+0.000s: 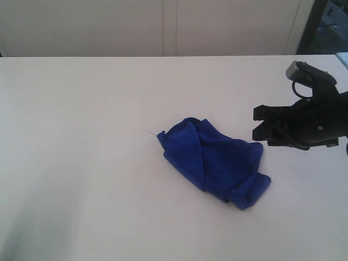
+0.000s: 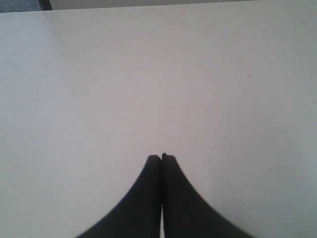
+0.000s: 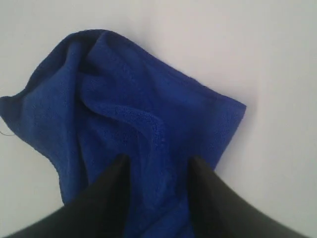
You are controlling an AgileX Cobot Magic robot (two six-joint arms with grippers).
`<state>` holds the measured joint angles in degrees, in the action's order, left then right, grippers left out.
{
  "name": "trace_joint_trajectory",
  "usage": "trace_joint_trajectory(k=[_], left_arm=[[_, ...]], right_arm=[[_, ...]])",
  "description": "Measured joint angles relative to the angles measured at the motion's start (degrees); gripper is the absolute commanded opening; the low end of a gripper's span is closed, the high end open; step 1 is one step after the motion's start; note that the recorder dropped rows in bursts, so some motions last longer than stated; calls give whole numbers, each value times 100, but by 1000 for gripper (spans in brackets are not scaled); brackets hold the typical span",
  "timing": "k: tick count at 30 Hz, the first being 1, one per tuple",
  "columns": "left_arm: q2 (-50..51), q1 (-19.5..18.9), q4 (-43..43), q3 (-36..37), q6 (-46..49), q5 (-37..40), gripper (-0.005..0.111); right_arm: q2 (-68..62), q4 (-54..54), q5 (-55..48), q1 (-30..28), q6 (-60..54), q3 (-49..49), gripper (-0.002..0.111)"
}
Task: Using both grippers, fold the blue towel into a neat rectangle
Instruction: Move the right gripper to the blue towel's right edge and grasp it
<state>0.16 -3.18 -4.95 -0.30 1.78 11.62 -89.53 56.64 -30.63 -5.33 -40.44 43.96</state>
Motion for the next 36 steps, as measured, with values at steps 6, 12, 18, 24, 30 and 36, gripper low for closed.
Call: trace_joint_trajectory(k=[6,12,18,24,30,36], left_arm=[[0,0,0,0,0,0,0],[0,0,0,0,0,0,0],[0,0,0,0,0,0,0],[0,0,0,0,0,0,0],[0,0,0,0,0,0,0],[0,0,0,0,0,0,0]], right_arm=[[-475,583,17,0,-591,52,37],[-798,1054,34,0,-1024,52,37],[-1134,1539,-193,0,-1465,61,37],[-1214,1648,-307,0,-1547,61,27],[-1202,1658,-343,0,-1560,61,8],[-848,1658,-332,0,-1668,61,2]])
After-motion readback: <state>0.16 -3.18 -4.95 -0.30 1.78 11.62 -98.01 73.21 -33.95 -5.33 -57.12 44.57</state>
